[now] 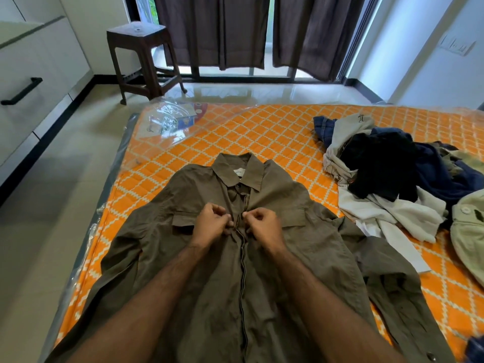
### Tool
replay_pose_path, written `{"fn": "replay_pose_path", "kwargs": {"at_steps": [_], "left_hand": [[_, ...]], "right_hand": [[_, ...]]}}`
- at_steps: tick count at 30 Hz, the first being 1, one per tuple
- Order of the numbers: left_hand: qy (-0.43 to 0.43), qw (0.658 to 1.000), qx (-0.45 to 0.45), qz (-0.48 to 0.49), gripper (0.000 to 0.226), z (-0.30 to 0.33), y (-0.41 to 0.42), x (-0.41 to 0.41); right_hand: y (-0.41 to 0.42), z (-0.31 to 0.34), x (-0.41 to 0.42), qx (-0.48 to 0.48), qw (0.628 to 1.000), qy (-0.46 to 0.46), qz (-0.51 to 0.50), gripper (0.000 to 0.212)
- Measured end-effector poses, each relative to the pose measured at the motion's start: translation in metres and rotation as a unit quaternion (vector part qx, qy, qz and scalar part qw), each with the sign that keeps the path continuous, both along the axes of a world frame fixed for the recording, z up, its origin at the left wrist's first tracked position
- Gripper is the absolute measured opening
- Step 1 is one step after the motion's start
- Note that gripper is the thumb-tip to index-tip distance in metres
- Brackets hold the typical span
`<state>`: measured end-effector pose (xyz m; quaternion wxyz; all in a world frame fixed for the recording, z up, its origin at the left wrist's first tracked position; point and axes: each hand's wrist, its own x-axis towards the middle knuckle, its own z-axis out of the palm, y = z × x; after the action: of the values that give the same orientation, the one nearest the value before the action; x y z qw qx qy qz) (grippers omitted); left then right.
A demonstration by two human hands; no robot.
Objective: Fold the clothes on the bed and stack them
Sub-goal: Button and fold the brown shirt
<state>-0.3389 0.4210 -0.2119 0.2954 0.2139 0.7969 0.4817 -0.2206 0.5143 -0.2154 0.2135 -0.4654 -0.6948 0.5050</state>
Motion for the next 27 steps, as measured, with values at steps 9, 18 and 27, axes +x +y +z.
{"fn": "replay_pose_path", "kwargs": {"at_steps": [9, 18, 27], "left_hand": [[0.022, 0.996, -0.079, 0.02, 0.031, 0.014, 0.05, -0.034], [-0.149, 0.986, 0.01, 0.072, 0.013, -0.003, 0.047, -0.036], [-0.188, 0.974, 0.057, 0.115, 0.015, -0.013, 0.046, -0.038]], "right_hand": [[0.043, 0.035, -0.058, 0.135, 0.948, -0.277, 0.085, 0.055], [0.058, 0.011, -0.044, -0.048, 0.994, -0.089, -0.052, 0.012], [0.03, -0.004, -0.058, -0.046, 0.996, 0.003, -0.078, 0.009]]}}
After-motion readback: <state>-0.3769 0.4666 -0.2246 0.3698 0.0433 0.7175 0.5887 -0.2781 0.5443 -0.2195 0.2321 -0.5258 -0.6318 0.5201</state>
